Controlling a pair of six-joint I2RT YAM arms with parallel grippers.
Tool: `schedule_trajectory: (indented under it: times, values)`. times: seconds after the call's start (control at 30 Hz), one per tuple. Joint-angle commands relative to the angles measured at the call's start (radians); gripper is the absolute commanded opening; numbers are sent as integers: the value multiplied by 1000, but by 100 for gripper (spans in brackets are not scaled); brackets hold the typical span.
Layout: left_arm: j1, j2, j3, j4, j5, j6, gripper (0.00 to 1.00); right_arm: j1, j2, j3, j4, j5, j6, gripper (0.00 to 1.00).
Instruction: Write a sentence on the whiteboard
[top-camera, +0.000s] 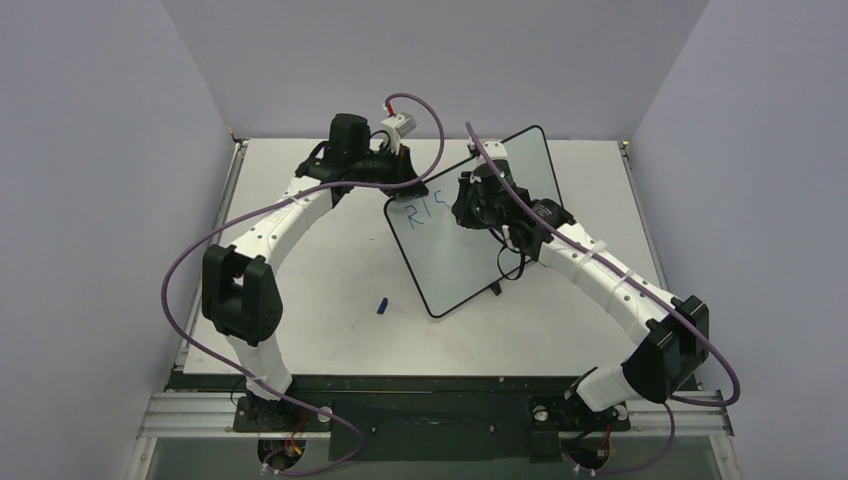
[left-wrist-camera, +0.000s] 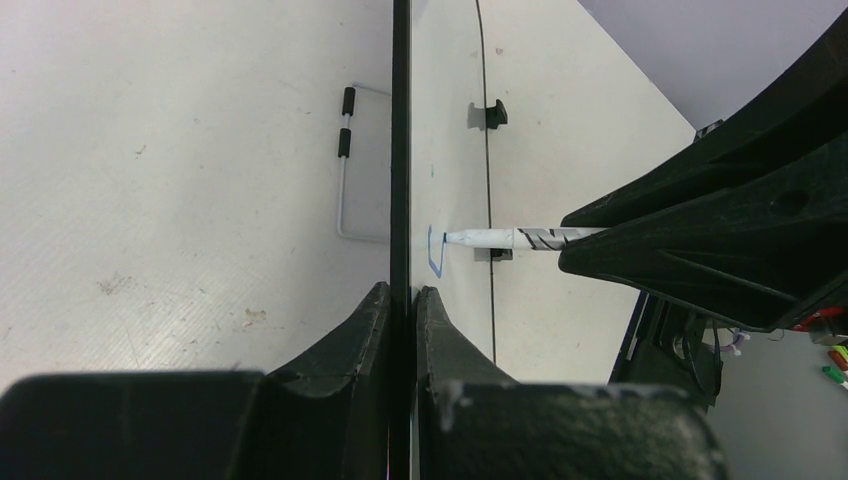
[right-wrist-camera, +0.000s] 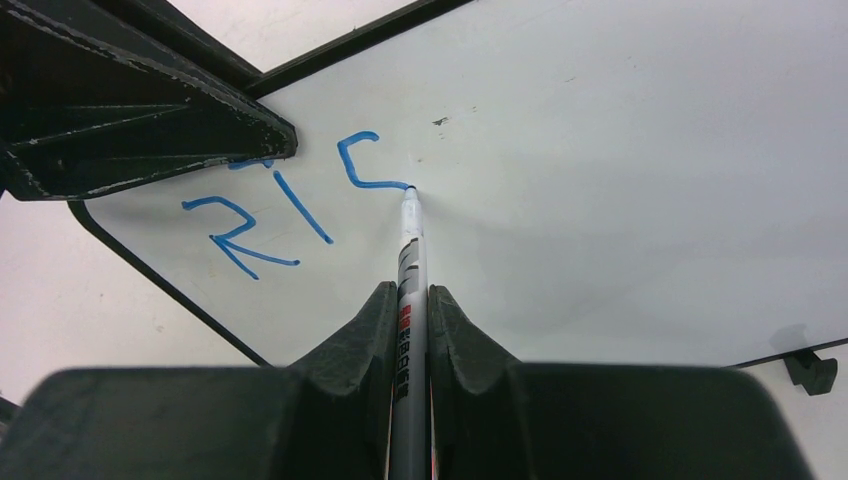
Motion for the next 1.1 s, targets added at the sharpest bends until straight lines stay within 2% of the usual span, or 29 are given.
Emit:
schedule_trajectory:
  times: [0.0,0.77,1.07]
  values:
    - [-18,-51,16,58,25,71,0,-3,-11,-28,-6,13,0,0]
    - [-17,-50,18,58,26,72,0,50,-3,51,-13,-50,-8,0]
    - [-17,-51,16,58,24,72,0,9,-100,15,71,-153,10,0]
